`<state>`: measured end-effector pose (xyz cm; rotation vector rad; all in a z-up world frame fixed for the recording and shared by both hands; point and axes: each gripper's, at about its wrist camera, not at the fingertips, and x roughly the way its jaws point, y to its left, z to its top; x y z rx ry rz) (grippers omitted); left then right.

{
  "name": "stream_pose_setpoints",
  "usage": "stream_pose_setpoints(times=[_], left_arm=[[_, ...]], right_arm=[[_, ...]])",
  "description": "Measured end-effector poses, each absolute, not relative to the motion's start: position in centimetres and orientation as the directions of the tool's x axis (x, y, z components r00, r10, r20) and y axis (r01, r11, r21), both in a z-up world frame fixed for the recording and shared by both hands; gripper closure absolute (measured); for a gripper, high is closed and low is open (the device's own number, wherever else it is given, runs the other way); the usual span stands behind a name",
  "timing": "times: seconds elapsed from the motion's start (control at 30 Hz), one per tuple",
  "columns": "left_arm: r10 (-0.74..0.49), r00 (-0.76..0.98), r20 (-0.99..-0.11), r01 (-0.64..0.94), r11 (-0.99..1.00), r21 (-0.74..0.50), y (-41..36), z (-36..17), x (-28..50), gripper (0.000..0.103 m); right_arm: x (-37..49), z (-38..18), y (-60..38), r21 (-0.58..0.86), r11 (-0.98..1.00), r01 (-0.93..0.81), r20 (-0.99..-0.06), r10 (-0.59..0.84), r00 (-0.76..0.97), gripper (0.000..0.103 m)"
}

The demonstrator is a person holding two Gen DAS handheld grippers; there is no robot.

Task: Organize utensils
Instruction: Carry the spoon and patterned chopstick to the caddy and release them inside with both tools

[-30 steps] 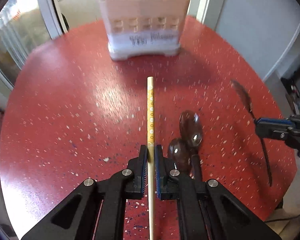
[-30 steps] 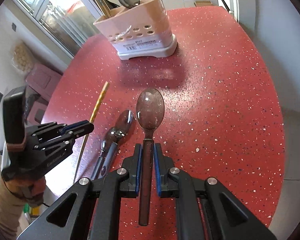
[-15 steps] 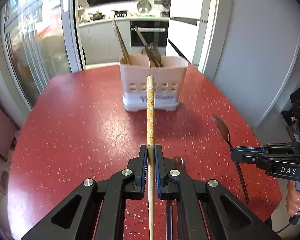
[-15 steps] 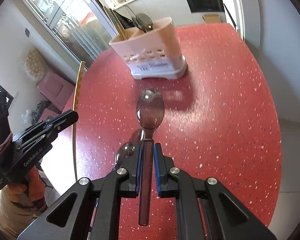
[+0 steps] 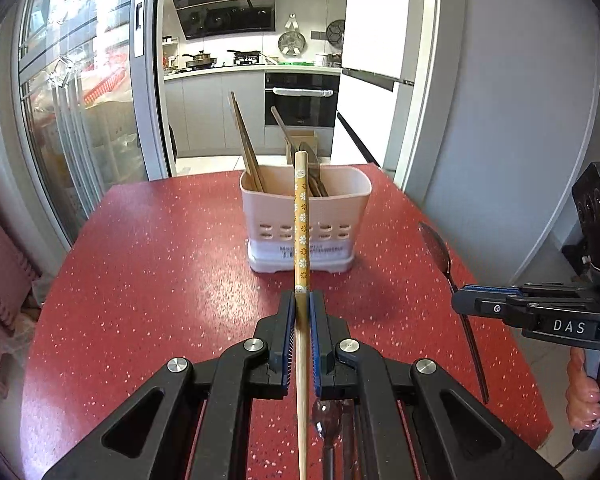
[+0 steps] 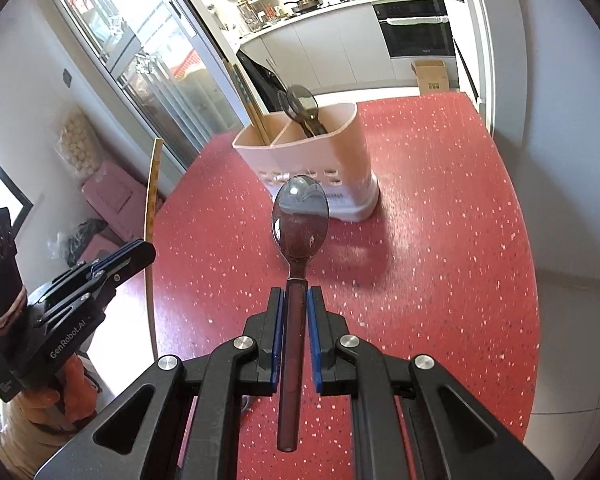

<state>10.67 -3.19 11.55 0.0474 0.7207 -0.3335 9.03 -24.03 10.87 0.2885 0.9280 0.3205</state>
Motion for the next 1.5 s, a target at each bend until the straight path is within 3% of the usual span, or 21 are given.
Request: stream_pose_setpoints(times=[0.97, 1.5], left_arm=[[-0.289, 0.840, -0.460, 0.213, 0.954, -0.211, -1.3, 18.0, 27.2, 0.067], [-0.263, 0.885, -0.384, 0.185, 0.955, -0.230, -3.5, 15.4, 33.5, 0.067]], right_arm=[[23.5, 16.8, -23.3, 0.386, 0.896, -0.220, -0.623, 0.429, 0.654, 0.090], [29.1, 14.9, -21.5, 0.197, 0.947, -0.255, -0.539, 0.322, 0.778, 0.090]])
